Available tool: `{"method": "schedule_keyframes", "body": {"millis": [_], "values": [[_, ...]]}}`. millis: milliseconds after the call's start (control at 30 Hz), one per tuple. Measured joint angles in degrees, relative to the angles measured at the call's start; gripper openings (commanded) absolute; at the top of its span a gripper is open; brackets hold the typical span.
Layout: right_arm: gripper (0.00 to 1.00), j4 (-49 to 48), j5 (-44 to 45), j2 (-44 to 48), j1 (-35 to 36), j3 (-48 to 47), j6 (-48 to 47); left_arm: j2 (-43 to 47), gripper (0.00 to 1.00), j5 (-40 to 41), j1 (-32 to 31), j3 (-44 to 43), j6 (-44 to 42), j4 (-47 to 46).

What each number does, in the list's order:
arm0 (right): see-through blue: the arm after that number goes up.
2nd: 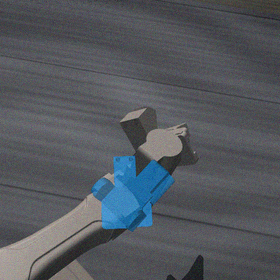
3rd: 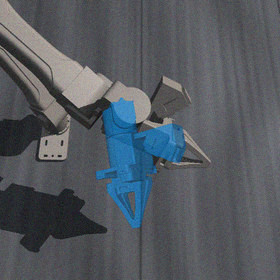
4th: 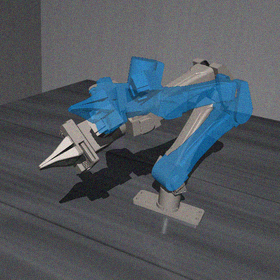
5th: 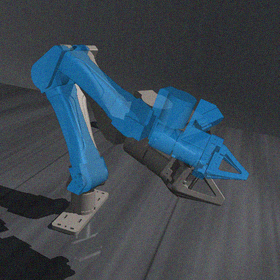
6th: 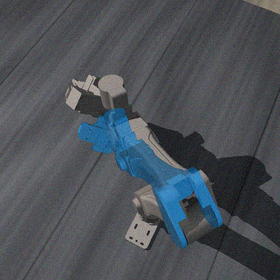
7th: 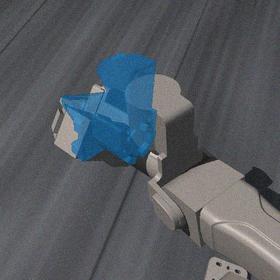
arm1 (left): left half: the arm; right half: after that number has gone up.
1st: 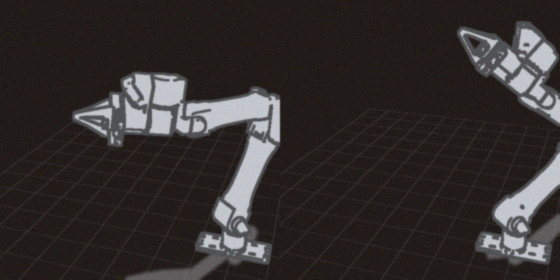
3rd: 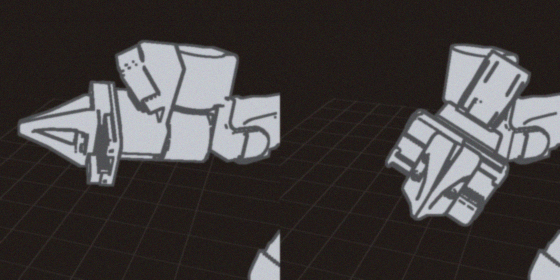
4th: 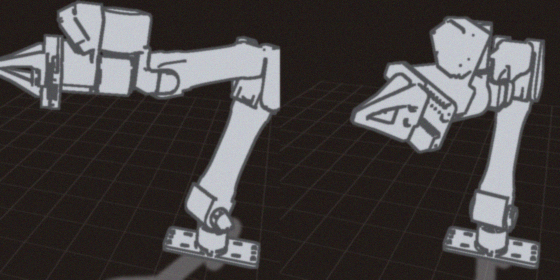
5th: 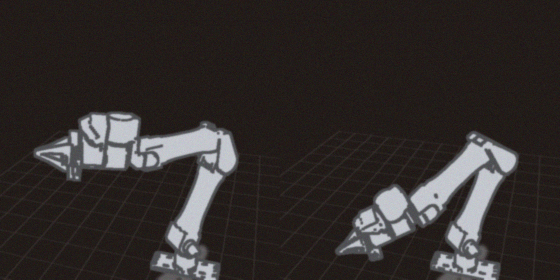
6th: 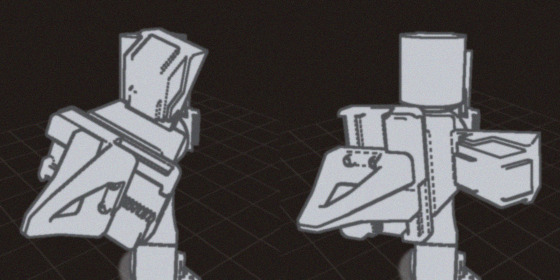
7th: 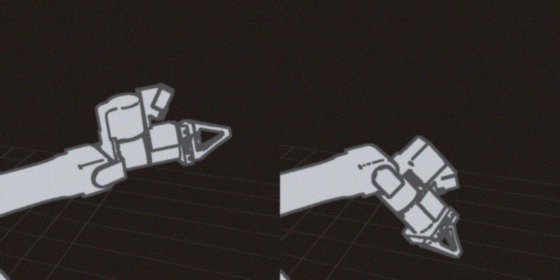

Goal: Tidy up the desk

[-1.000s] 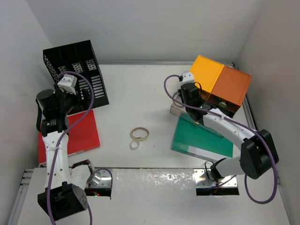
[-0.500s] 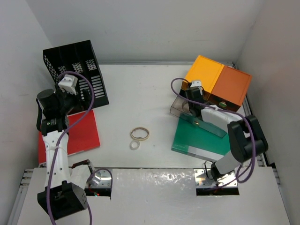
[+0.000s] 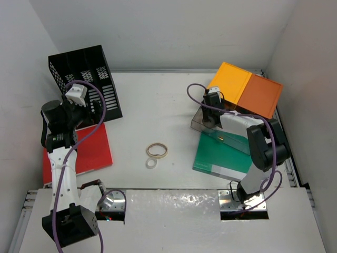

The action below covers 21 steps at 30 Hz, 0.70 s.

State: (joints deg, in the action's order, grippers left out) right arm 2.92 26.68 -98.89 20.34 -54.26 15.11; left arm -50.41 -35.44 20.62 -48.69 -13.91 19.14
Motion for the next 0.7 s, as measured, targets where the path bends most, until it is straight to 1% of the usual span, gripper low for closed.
{"method": "schedule_keyframes", "body": {"millis": [67, 167, 200, 267, 367, 467, 533, 600, 633, 700], "values": [[0.67, 0.72, -0.26, 0.02, 0.00, -1.22, -0.90, 0.00, 1.00, 0.00, 0.00, 0.00, 0.00, 0.00], [0.70, 2.05, -0.35, 0.85, 0.02, -1.66, -2.32, -0.04, 1.00, 0.00, 0.00, 0.00, 0.00, 0.00], [0.73, 2.97, -0.44, 1.68, 0.04, -1.66, -2.91, -0.11, 1.00, 0.00, 0.00, 0.00, 0.02, 0.00], [0.77, 4.90, -1.01, 4.37, 0.31, -1.66, -4.22, -0.24, 1.00, 0.00, 0.00, 0.00, 0.02, 0.00], [0.79, 6.34, -1.42, 10.64, 1.88, -1.66, -7.02, -0.37, 1.00, 0.00, 0.00, 0.00, 0.04, 0.00], [0.75, 4.68, -3.69, 17.57, 7.85, -1.46, -11.45, -0.37, 1.00, 0.00, 0.00, 0.00, 0.04, 0.02], [0.64, 2.23, -8.52, 20.52, 14.12, -1.20, -15.08, -0.37, 1.00, 0.02, 0.00, 0.00, 0.04, 0.00], [0.54, 0.48, -16.39, 20.98, 20.02, -1.14, -18.08, -0.37, 1.00, 0.00, 0.00, 0.00, 0.00, 0.07], [0.51, -0.28, -21.53, 19.87, 22.32, -1.09, -19.96, -0.37, 1.00, 0.00, 0.00, 0.00, 0.00, 0.11], [0.44, -0.96, -27.74, 16.81, 28.13, -1.05, -21.88, -0.37, 1.00, -0.02, 0.00, 0.00, -0.13, 0.35]]}}
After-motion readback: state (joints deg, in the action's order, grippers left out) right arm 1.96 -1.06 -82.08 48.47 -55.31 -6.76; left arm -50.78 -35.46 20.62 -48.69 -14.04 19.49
